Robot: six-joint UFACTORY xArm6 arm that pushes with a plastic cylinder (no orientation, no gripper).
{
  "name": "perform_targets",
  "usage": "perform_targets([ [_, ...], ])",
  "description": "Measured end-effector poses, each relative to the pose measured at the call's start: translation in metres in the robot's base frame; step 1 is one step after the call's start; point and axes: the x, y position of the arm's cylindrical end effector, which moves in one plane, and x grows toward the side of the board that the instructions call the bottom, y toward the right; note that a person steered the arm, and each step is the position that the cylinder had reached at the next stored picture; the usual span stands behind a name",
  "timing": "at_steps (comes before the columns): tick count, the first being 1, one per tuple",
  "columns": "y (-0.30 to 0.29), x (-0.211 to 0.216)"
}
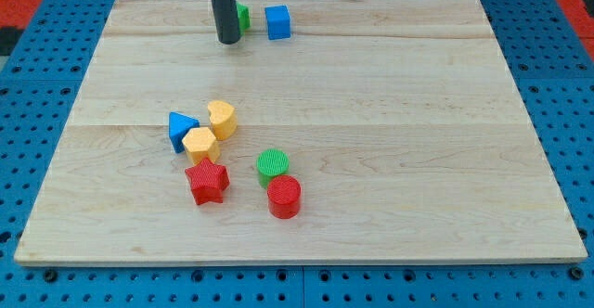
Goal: Slide the blue cube up and right a bit
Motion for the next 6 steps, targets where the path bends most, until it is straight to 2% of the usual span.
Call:
perform_targets([
  [6,0.064,-0.023],
])
